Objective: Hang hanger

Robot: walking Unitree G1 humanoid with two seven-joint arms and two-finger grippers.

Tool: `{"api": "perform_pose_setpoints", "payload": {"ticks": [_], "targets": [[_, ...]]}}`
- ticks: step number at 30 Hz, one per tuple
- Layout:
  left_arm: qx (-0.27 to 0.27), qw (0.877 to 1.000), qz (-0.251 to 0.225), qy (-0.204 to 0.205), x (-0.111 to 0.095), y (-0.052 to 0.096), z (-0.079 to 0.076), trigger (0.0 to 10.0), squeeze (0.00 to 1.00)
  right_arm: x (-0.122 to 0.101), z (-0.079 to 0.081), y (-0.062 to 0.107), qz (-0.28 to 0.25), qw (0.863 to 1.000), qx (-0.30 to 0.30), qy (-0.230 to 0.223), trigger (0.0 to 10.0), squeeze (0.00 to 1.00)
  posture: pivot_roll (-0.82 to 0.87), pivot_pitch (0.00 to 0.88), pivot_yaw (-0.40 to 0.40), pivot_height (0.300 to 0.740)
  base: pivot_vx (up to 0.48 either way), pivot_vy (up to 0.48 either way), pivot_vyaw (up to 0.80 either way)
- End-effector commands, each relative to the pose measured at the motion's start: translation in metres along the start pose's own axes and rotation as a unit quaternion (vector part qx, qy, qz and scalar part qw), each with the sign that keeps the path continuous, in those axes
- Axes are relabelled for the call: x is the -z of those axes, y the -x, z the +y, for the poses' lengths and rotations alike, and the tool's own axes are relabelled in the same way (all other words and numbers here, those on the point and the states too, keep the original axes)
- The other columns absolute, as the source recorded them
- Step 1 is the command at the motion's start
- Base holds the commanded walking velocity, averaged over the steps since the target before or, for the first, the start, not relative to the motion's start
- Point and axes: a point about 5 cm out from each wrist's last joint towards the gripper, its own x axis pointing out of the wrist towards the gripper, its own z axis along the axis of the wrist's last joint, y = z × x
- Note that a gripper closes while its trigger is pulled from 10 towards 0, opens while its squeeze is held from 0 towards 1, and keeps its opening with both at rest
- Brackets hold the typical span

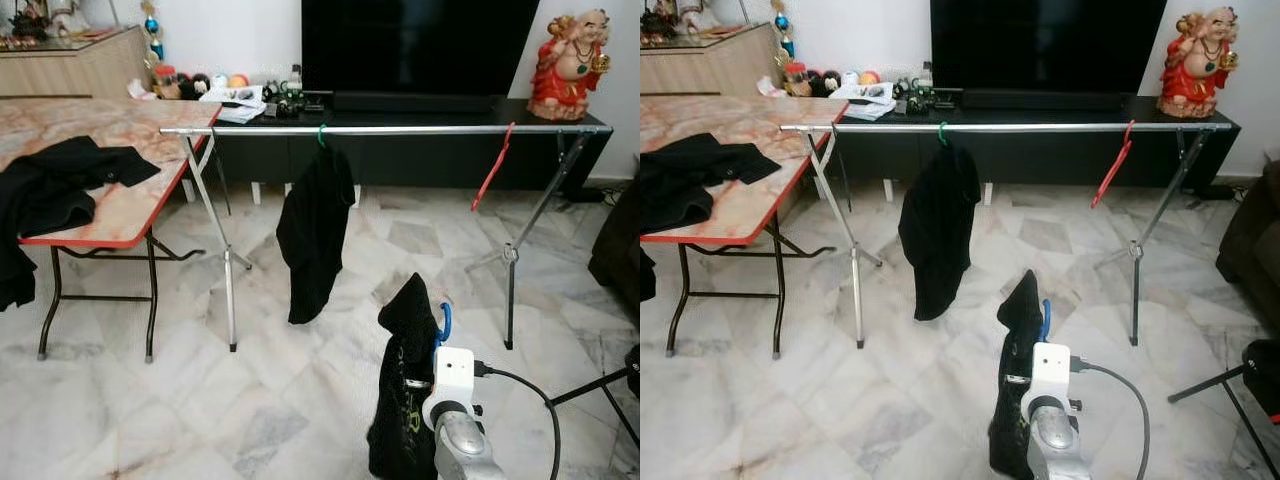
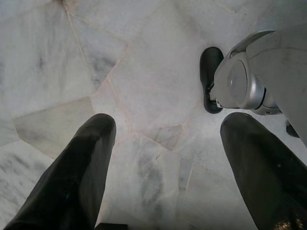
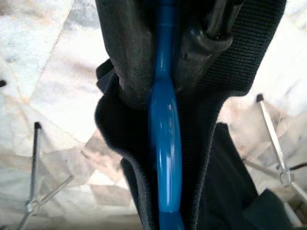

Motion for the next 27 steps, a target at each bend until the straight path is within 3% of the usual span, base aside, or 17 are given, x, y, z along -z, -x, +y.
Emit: {"api": "perform_pose_setpoints", "payload": {"ticks": [1, 11, 15, 18, 19, 20, 21, 22, 24, 27], "targets": [[-0.005, 1.000, 0.000, 0.004, 0.000, 0.000, 0.001, 10.0, 0.00, -0.008, 0.003, -0.003, -0.009, 1.000, -0.008, 0.012, 10.0, 0.00, 0.22, 0.000, -0.008, 0.740, 0.000, 0.000, 0.00], [-0.044, 0.999, -0.018, 0.017, -0.002, 0.001, 0.005, 10.0, 0.00, -0.013, -0.003, -0.009, 0.012, 0.999, -0.018, 0.049, 10.0, 0.00, 0.22, 0.000, -0.008, 0.740, 0.000, 0.000, 0.00], [-0.082, 0.995, -0.054, 0.027, -0.006, 0.002, 0.009, 10.0, 0.00, -0.014, -0.008, -0.011, 0.026, 0.996, -0.038, 0.081, 10.0, 0.00, 0.22, 0.000, -0.008, 0.740, 0.000, 0.000, 0.00], [-0.081, 0.994, -0.071, 0.020, -0.010, 0.003, 0.009, 10.0, 0.00, -0.016, -0.009, -0.012, 0.027, 0.993, -0.054, 0.097, 10.0, 0.00, 0.23, 0.000, -0.005, 0.740, 0.000, 0.000, 0.00], [-0.086, 0.988, -0.124, 0.008, -0.036, 0.002, 0.013, 10.0, 0.00, -0.016, -0.009, -0.012, 0.028, 0.993, -0.061, 0.100, 10.0, 0.00, 0.23, 0.000, -0.005, 0.740, 0.000, 0.000, 0.00], [-0.089, 0.975, -0.204, -0.011, -0.080, 0.004, 0.022, 10.0, 0.00, -0.017, -0.009, -0.012, 0.030, 0.990, -0.074, 0.115, 10.0, 0.00, 0.23, 0.000, -0.003, 0.740, 0.000, 0.000, 0.00], [-0.088, 0.970, -0.227, -0.018, -0.094, 0.006, 0.026, 10.0, 0.00, -0.018, -0.009, -0.013, 0.030, 0.989, -0.079, 0.124, 10.0, 0.00, 0.23, 0.000, -0.003, 0.740, 0.000, 0.000, 0.00], [-0.088, 0.970, -0.227, -0.018, -0.094, 0.006, 0.026, 10.0, 0.00, -0.018, -0.009, -0.013, 0.030, 0.989, -0.079, 0.124, 10.0, 0.00, 0.23, 0.000, -0.003, 0.740, 0.000, 0.000, 0.00], [-0.078, 0.955, -0.282, -0.048, -0.123, 0.014, 0.030, 10.0, 0.00, -0.020, -0.008, -0.013, 0.026, 0.983, -0.096, 0.154, 10.0, 0.00, 0.24, 0.000, -0.001, 0.740, 0.000, 0.000, 0.00], [-0.064, 0.945, -0.313, -0.074, -0.139, 0.018, 0.028, 10.0, 0.00, -0.021, -0.008, -0.014, 0.031, 0.978, -0.110, 0.177, 10.0, 0.00, 0.24, 0.000, 0.001, 0.740, 0.000, 0.000, 0.00]]}}
